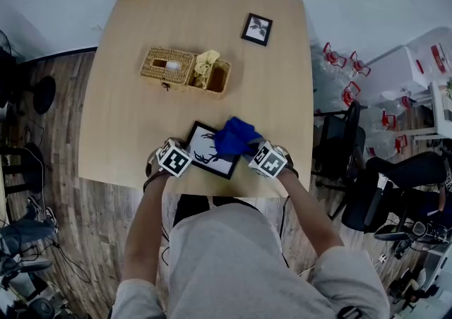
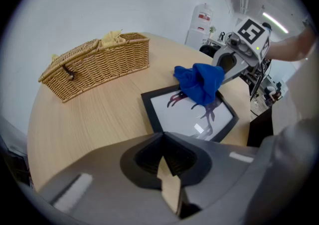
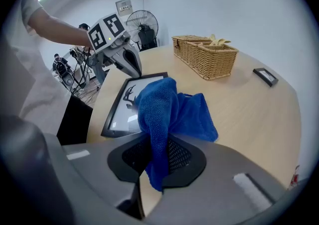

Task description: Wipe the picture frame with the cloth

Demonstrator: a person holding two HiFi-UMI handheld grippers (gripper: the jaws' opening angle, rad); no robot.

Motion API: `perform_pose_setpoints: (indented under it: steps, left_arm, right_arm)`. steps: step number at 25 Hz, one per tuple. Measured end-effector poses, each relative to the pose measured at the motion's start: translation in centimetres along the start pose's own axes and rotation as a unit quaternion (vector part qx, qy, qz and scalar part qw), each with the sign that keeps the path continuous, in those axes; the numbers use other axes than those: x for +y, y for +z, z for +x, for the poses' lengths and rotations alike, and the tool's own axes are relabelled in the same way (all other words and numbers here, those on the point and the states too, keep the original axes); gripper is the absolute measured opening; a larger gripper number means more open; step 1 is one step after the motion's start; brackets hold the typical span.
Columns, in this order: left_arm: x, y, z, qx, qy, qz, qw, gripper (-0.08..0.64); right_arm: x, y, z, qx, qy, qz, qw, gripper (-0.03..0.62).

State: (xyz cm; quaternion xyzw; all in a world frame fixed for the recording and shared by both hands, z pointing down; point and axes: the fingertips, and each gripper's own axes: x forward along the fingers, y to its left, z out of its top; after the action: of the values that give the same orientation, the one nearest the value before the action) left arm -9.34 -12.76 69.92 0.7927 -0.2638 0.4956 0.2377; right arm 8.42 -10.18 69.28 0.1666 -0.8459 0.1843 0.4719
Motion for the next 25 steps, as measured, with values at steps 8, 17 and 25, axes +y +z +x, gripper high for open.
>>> perform_pose_setpoints:
  steps: [8,17,25]
  left_arm:
    - [0.1,0.0,0.0,0.002,0.008,-0.001,1.0000,0.054]
    - [0.0,0.0,-0.1,-0.001,0.014,-0.014,0.9998,0.054]
    - [0.5,0.1,-0.3,0.000,0.023,-0.016,0.9996,0.054]
  right_arm:
    - [0.4,-1.6,0.1,-0.010,-0.022,0.013,1.000,0.048]
    - [2.4,-0.6,0.5,-0.010,-0.004,-0.020,1.000,0.048]
    - [5.2,0.7,1.6,-0.022,0.029,-0.026,0.999,0.048]
